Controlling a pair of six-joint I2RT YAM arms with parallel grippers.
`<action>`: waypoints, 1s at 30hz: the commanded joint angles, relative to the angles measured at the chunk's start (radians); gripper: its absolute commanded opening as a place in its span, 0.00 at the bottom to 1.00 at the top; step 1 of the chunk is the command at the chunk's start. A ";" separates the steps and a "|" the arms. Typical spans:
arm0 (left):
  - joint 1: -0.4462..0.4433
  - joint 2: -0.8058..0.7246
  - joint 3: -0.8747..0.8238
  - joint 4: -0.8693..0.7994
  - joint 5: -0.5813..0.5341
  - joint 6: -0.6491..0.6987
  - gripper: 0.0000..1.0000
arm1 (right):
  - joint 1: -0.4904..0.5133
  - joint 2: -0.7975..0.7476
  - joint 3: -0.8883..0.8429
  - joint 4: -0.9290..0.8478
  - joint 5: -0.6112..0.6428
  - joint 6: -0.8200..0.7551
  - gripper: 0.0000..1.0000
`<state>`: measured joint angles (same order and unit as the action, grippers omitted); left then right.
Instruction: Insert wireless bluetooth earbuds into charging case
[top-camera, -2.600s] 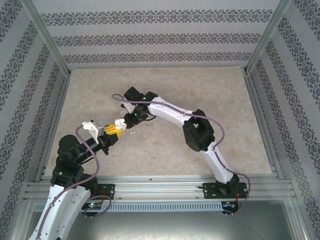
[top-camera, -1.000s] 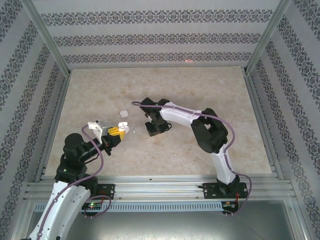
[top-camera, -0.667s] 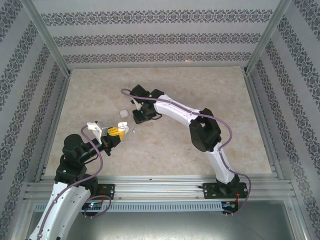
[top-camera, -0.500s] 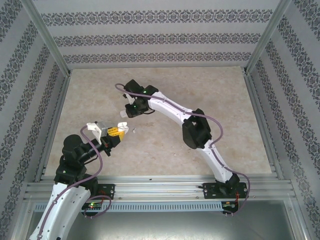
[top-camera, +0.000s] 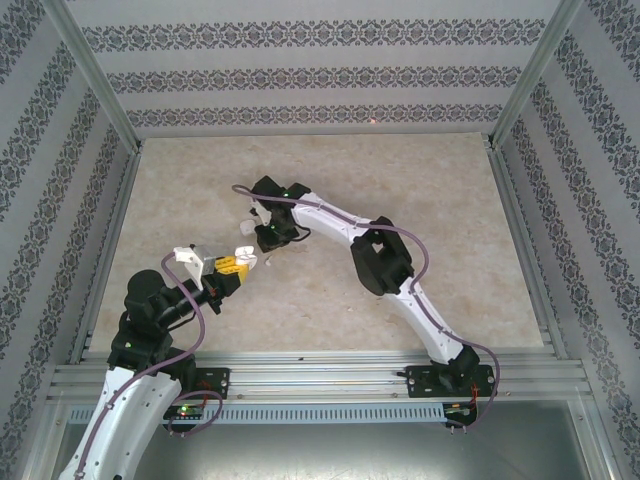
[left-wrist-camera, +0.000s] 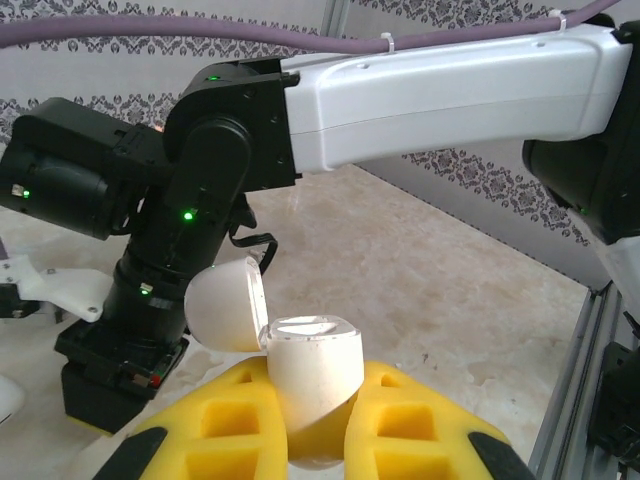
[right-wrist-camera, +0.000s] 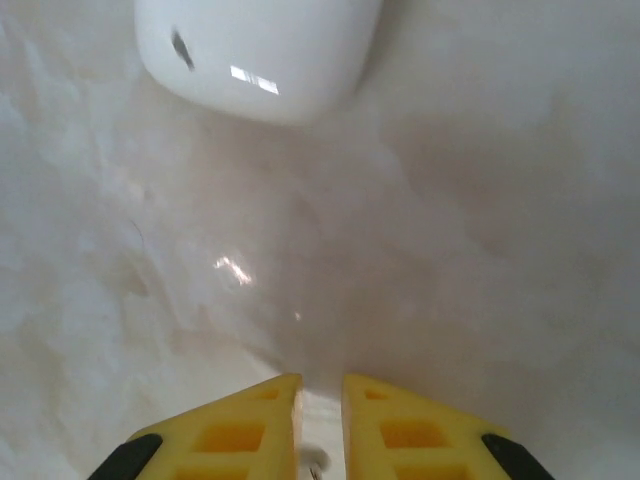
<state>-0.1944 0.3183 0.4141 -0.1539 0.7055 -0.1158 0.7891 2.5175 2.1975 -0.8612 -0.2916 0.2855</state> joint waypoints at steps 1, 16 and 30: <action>0.008 -0.019 0.005 0.000 0.008 0.008 0.00 | 0.009 -0.047 -0.110 0.039 -0.052 0.011 0.18; 0.010 -0.033 0.005 -0.001 0.011 -0.005 0.00 | 0.040 -0.209 -0.376 0.127 -0.076 0.021 0.18; 0.008 -0.057 0.008 -0.022 -0.010 -0.006 0.00 | 0.039 -0.311 -0.303 -0.017 0.096 0.314 0.36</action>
<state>-0.1944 0.2798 0.4141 -0.1692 0.7017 -0.1162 0.8268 2.2845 1.8656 -0.8196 -0.2619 0.4519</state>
